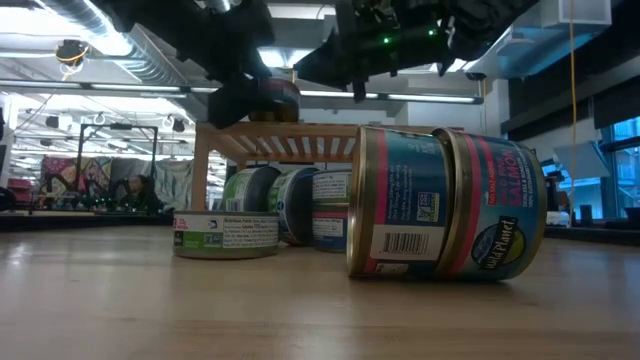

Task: Stack canned seafood by type on shelf
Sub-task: Put the blue-pink tuna can on the shelf

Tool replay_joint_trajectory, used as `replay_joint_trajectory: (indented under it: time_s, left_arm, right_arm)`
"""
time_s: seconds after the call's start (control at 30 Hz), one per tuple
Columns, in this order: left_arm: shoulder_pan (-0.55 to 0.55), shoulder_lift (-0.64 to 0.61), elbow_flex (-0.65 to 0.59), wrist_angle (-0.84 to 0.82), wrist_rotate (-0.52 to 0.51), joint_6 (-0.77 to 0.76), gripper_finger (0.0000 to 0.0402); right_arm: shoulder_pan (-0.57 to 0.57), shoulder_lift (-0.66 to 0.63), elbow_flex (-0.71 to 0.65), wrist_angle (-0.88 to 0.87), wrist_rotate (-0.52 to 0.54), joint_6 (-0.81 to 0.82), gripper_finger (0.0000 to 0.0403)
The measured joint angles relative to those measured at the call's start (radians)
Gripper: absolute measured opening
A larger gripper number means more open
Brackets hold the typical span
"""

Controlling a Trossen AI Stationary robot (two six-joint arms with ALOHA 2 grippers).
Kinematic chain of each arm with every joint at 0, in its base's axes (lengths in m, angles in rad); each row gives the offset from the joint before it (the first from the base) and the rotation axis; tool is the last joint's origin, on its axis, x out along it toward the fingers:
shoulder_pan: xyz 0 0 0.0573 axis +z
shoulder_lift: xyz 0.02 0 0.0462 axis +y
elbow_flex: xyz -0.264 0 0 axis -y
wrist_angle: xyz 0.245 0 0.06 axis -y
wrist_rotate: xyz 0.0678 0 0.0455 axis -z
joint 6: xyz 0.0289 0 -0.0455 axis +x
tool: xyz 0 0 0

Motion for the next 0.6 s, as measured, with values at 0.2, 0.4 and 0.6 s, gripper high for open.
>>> replay_joint_trajectory:
  time_s: [0.2, 0.4, 0.6]
  left_arm:
    - [0.013, 0.0, 0.0, 0.0, 0.001, -0.039, 0.0257]
    - [0.015, 0.0, 0.0, 0.0, 0.003, -0.04, 0.0257]
    - [0.015, 0.0, 0.0, 0.0, 0.039, -0.041, 0.0257]
  right_arm:
    - [0.022, 0.049, 0.005, 0.008, 0.005, 0.0, 0.0115]
    - [0.026, 0.054, 0.006, 0.013, 0.032, -0.017, 0.0115]
    - [0.026, 0.06, 0.006, 0.014, 0.077, -0.027, 0.0115]
